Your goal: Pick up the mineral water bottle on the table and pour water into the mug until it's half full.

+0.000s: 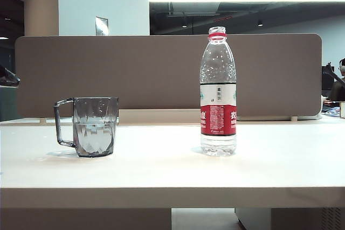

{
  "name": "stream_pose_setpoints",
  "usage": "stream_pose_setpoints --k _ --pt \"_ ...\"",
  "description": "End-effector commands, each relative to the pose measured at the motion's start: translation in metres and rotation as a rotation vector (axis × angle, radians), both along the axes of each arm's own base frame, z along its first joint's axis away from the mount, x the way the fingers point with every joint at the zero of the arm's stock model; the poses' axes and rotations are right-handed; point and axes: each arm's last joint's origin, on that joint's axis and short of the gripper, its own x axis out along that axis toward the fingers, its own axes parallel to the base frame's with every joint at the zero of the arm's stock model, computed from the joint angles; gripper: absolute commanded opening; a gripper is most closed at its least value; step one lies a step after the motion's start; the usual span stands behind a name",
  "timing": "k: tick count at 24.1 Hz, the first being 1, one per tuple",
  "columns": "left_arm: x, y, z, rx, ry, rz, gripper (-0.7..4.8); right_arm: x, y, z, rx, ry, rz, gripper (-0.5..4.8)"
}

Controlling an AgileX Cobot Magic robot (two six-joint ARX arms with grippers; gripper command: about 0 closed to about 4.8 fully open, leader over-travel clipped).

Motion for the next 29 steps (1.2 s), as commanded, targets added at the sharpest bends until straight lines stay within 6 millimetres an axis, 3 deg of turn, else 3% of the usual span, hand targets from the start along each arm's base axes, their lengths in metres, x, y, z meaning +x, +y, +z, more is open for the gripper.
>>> stream_pose_setpoints --k 1,15,20,23,26,29 --pt "0.001 0.0 0.002 0.001 -0.015 -0.003 -0.05 0.0 0.0 -0.007 -0.002 0.05 0.0 -0.05" --pt "0.0 0.0 0.002 0.002 -0.01 -0.001 -0.05 0.0 0.0 -0.007 -0.002 0.049 0.0 -0.05" --pt "-0.014 0.001 0.013 0.007 -0.08 0.025 -0.05 0.0 0.0 -0.007 -0.002 0.05 0.002 -0.05" --pt "-0.023 0.003 0.018 0.015 -0.164 0.068 -0.05 0.0 0.0 -0.006 -0.002 0.046 0.002 -0.05" --pt "-0.041 0.012 0.006 -0.088 -0.232 0.267 -0.05 0.0 0.0 -0.006 -0.002 0.046 0.003 -0.05" --pt "-0.045 0.017 0.002 -0.131 -0.249 0.354 -0.05 0.0 0.0 -0.006 -0.002 0.046 0.004 -0.05"
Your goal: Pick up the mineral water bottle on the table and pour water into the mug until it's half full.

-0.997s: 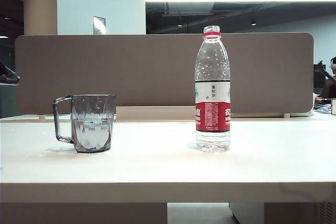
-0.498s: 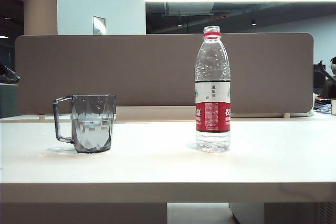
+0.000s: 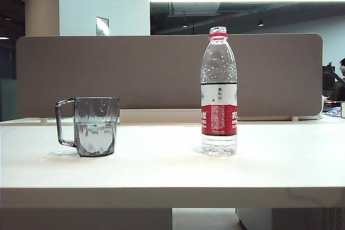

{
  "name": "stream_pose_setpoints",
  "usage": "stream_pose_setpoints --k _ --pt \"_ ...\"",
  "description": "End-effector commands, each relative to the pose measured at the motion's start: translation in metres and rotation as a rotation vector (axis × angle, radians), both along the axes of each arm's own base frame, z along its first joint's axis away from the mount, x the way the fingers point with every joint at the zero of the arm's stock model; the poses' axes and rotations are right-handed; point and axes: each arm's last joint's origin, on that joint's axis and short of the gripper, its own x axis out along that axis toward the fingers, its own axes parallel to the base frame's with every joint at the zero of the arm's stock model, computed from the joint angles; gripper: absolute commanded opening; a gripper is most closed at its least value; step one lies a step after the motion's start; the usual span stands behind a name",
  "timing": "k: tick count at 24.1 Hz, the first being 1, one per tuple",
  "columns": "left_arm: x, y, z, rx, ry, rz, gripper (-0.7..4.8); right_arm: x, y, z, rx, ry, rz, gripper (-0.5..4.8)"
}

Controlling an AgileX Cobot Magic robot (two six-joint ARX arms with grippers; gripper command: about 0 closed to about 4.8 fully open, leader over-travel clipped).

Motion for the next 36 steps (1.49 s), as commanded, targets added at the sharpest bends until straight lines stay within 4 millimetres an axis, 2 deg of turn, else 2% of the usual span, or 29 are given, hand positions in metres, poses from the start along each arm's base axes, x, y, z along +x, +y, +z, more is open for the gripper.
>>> stream_pose_setpoints --k 1,12,20,23,36 --pt "-0.003 0.006 0.0 -0.063 -0.03 0.095 -0.05 0.0 0.0 -0.002 0.001 -0.003 0.003 -0.05" --pt "-0.014 0.015 -0.018 -0.028 0.105 0.289 -0.05 0.0 0.0 -0.002 0.001 -0.003 0.003 -0.05" --pt "-0.017 0.013 -0.025 0.064 0.134 0.234 -0.05 0.0 0.0 -0.002 0.001 -0.003 0.003 -0.05" --pt "-0.015 0.011 -0.035 0.076 0.15 0.144 -0.05 0.0 0.0 -0.002 0.001 -0.003 0.003 -0.05" --pt "-0.015 0.011 -0.036 0.079 0.15 0.163 -0.05 0.0 0.0 -0.002 0.001 -0.003 0.002 -0.05"
